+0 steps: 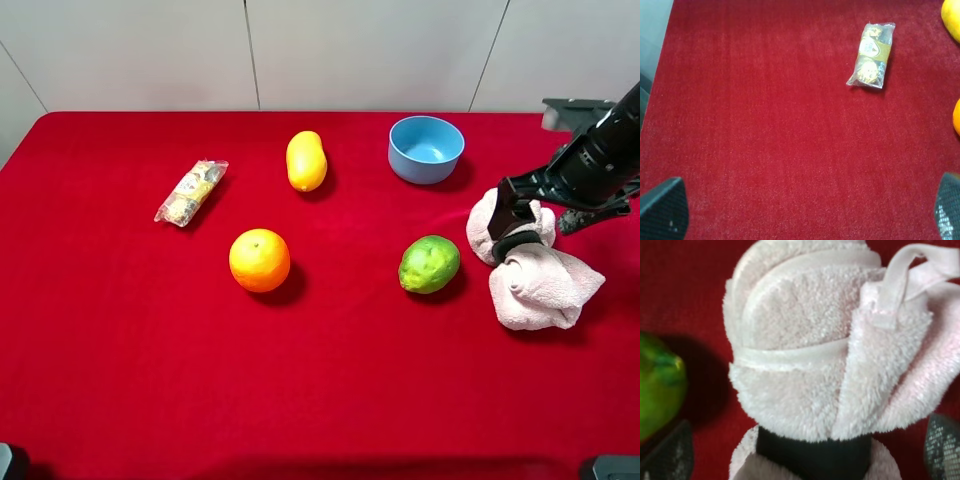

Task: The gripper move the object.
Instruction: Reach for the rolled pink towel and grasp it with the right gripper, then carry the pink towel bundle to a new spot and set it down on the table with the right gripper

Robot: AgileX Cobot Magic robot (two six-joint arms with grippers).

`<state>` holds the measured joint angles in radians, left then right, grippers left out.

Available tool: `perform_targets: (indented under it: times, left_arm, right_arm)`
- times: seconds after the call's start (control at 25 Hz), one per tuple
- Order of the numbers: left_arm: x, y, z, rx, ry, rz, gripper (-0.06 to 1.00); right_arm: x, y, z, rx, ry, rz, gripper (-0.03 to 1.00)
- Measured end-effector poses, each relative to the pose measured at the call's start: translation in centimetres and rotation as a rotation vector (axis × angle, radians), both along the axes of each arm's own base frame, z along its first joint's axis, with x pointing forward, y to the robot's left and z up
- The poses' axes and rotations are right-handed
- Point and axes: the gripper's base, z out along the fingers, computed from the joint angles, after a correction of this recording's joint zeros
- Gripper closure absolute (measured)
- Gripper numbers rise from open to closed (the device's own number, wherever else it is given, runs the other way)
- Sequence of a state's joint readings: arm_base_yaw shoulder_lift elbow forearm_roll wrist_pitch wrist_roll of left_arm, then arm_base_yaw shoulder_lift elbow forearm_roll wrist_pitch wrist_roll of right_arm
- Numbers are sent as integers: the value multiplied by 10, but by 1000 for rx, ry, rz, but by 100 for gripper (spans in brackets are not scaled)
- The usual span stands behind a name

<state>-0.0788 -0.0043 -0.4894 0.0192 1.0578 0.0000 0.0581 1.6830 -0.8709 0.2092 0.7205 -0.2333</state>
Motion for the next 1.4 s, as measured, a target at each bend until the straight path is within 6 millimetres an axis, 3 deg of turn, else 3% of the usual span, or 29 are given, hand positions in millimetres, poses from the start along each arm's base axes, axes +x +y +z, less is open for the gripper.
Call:
perform_targets:
  times: [0.48, 0.96, 1.04, 1.2, 1.4]
  left_arm:
    - [0, 0, 0, 0, 0, 0, -4]
    - [0, 0, 0, 0, 0, 0, -4]
    - [0, 0, 0, 0, -1, 0, -4]
    - [0, 0, 0, 1, -1, 0, -4]
    - [0, 0, 0, 1, -1, 0, -4]
  right_arm:
    - [7, -1, -34, -17, 60, 26, 27]
    - [9, -1, -49, -23, 91, 27, 28]
    - [9, -1, -49, -24, 91, 27, 34]
    - [9, -1, -49, -26, 90, 30, 63]
    - [9, -1, -49, -26, 91, 30, 63]
